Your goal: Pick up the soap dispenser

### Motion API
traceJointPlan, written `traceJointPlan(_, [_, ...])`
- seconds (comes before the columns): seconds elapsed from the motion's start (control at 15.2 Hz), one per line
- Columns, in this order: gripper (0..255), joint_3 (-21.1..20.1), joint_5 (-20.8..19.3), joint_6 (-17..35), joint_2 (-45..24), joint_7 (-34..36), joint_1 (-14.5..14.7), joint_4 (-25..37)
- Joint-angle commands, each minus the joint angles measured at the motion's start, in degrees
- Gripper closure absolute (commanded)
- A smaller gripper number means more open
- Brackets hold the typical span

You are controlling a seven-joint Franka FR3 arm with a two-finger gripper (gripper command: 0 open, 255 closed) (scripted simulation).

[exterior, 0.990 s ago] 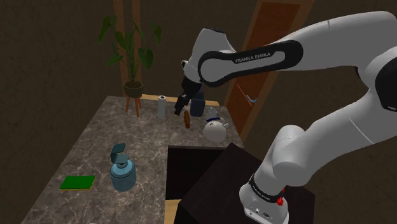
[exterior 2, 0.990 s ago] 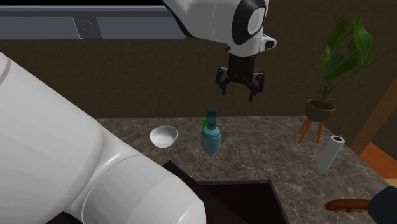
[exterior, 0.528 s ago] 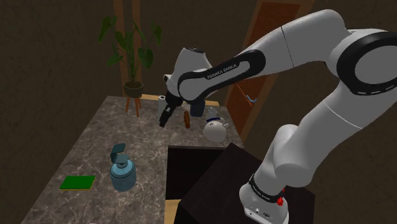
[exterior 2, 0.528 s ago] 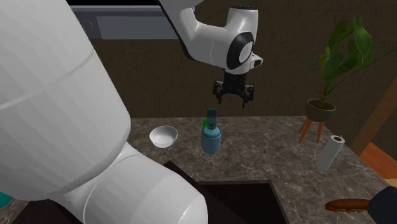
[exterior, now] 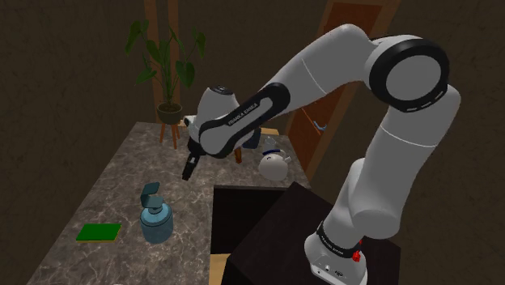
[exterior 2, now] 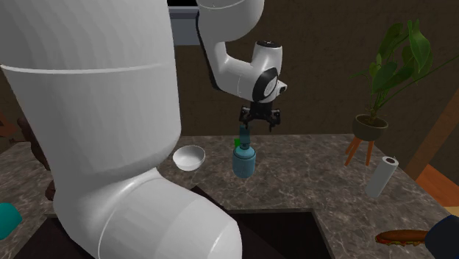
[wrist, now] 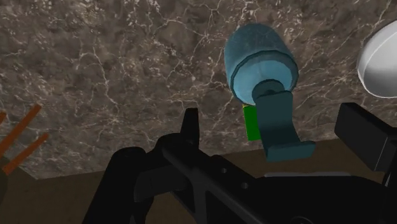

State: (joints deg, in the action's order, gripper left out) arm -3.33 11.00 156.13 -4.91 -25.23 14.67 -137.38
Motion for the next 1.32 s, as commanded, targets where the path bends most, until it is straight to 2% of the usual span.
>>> traceJointPlan(0.0, [0, -0.93, 0.55, 2.68, -4.33, -1.36, 0.70, 2.08])
traceJointPlan(0.59, [0, -4.16, -0.41, 10.59, -22.77, -6.30, 2.81, 14.05])
traceJointPlan(1.19, [0, -4.56, -0.24, 14.75, -28.30, -7.14, 2.53, 15.39])
traceJointPlan(1.25, [255, -4.53, -0.25, 14.74, -28.34, -7.10, 2.59, 15.45])
